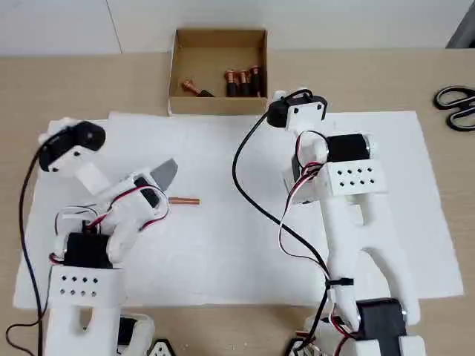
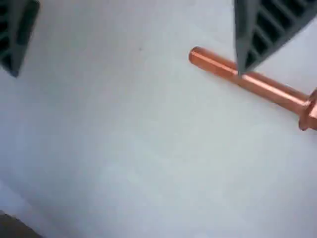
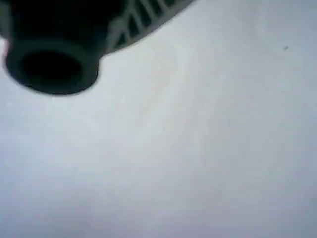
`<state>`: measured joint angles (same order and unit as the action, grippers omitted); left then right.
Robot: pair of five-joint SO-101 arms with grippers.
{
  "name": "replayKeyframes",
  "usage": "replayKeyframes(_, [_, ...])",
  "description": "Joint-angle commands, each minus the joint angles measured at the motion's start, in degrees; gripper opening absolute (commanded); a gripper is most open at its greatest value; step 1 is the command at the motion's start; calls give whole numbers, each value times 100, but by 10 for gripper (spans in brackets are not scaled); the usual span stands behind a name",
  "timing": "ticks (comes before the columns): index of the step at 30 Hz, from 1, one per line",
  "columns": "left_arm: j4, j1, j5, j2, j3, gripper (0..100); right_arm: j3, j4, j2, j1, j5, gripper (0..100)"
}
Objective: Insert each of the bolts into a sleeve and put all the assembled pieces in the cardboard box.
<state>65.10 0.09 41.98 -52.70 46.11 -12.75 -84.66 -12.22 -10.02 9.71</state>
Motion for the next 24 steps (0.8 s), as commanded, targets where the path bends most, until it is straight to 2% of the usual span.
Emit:
replayKeyframes(1, [369,0,35,105,-804,258,53,13,-303,22,0,5])
replayKeyframes(9, [1468,-9,281,2180,-2510,259,53,4,-303,31,0,5])
replayKeyframes(12, [1618,-9,448,2875,-2923,259,53,4,-303,40,0,5])
replayKeyframes(24, [1679,18,1327,4897,-2985,260,53,13,-303,22,0,5])
